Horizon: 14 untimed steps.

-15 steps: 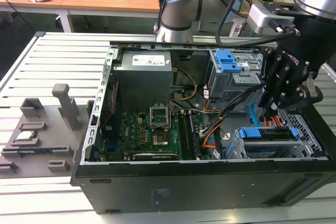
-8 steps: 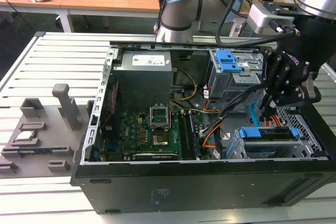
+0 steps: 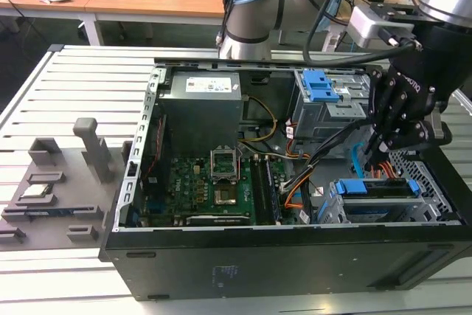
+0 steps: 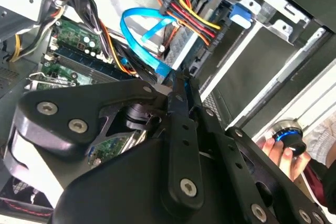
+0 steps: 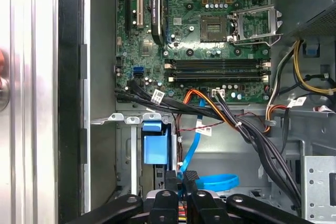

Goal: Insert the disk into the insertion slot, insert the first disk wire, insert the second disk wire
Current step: 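Insert the second disk wire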

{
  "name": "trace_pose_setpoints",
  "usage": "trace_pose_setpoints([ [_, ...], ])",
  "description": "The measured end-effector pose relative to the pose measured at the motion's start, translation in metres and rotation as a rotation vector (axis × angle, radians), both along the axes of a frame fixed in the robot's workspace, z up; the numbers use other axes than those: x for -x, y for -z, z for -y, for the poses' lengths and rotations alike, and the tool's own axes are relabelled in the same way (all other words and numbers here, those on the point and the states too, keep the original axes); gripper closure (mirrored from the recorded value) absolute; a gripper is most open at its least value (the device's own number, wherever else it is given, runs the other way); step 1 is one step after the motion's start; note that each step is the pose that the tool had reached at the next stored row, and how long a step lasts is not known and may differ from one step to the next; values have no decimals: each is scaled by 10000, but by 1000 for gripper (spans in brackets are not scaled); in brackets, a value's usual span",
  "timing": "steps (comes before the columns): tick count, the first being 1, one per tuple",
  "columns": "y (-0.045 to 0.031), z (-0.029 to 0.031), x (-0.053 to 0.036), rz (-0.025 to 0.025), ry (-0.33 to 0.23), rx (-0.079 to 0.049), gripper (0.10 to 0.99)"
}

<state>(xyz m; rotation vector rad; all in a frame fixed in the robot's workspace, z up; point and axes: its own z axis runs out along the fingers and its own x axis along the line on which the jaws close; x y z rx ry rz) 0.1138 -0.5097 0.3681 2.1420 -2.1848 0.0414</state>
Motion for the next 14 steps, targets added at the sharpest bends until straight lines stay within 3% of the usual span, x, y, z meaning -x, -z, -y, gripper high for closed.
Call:
trace_pose_setpoints([
  [4, 40, 96, -9, -1, -3, -1, 925],
  [9, 167, 104, -71, -5, -1, -1, 925],
  [14, 197, 111, -123, -5, -2, 1, 925],
])
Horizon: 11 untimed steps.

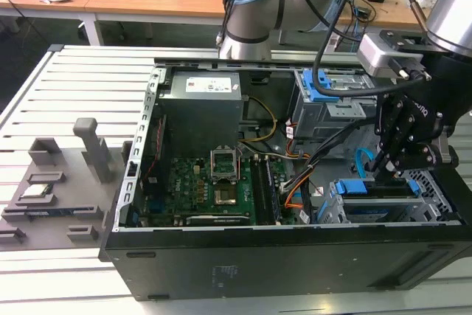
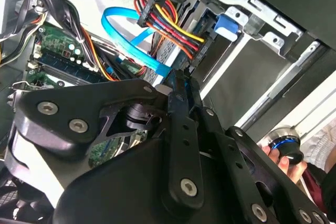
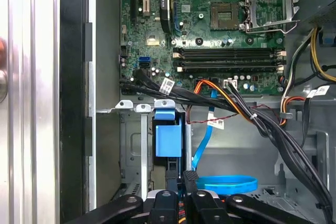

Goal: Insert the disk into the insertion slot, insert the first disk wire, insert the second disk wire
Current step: 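Insert the second disk wire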

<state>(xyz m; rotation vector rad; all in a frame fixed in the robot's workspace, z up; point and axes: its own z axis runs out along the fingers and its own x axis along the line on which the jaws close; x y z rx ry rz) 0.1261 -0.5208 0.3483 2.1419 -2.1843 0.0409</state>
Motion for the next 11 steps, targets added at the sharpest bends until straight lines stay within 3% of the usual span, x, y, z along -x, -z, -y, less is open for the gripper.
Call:
trace_pose_setpoints([
  [11, 82, 6, -37, 0, 0, 2, 925],
])
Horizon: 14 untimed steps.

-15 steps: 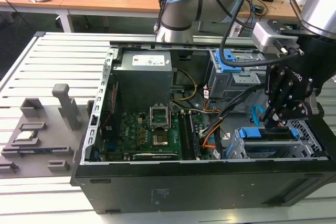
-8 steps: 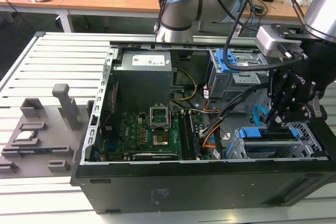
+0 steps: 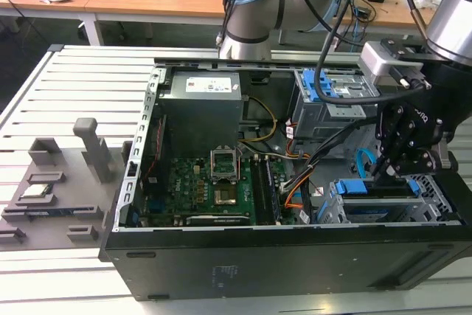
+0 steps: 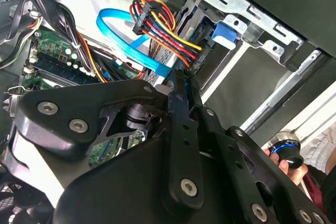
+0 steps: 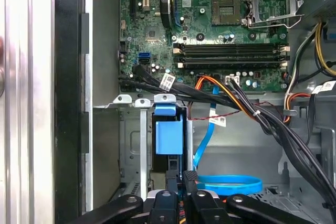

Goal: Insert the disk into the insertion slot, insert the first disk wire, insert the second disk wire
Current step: 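Insert the second disk wire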

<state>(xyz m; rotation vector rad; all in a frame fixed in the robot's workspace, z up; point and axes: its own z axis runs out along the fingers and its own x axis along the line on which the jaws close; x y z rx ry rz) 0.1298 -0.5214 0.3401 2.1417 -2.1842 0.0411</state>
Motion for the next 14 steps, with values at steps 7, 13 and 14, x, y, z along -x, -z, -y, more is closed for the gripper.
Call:
trace_pose_setpoints([
  [7, 30, 0, -3, 2, -1, 19, 914],
  [13, -56, 1, -3, 0, 0, 25, 851],
  [14, -133, -2, -3, 0, 0, 27, 851],
])
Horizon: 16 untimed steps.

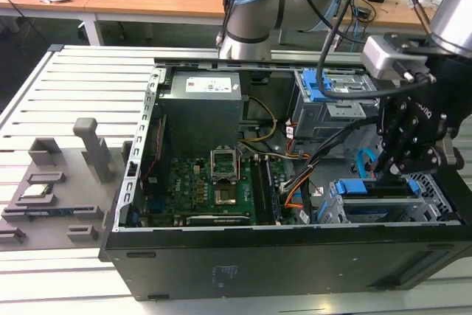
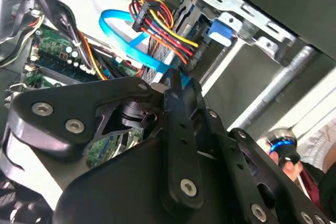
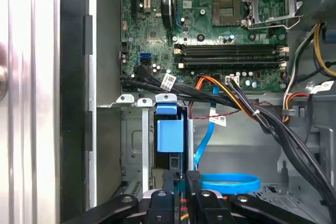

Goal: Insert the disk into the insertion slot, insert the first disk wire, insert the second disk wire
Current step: 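Insert the second disk wire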

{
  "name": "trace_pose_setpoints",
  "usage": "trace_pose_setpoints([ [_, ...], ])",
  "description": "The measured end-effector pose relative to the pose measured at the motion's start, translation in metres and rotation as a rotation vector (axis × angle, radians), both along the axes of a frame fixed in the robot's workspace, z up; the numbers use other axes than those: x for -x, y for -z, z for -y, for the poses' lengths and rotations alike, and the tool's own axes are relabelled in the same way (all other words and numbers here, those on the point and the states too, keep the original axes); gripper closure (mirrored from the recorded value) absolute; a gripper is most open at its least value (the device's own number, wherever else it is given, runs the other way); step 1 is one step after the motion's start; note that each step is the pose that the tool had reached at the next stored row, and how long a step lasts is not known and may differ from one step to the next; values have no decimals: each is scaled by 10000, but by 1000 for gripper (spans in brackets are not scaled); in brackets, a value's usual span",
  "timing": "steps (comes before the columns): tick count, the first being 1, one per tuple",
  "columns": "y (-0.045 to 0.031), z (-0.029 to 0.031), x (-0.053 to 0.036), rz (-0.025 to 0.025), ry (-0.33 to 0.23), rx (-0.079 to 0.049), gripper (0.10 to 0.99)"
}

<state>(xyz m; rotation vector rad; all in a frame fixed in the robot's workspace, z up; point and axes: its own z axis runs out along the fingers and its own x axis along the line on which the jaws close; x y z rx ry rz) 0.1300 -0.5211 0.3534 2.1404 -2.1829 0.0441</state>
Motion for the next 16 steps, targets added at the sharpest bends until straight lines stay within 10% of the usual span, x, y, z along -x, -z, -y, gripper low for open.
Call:
trace_pose_setpoints([
  [8, -321, -46, 0, 0, 0, -1, 980],
  [16, -331, -46, 0, 0, 0, -1, 980],
])
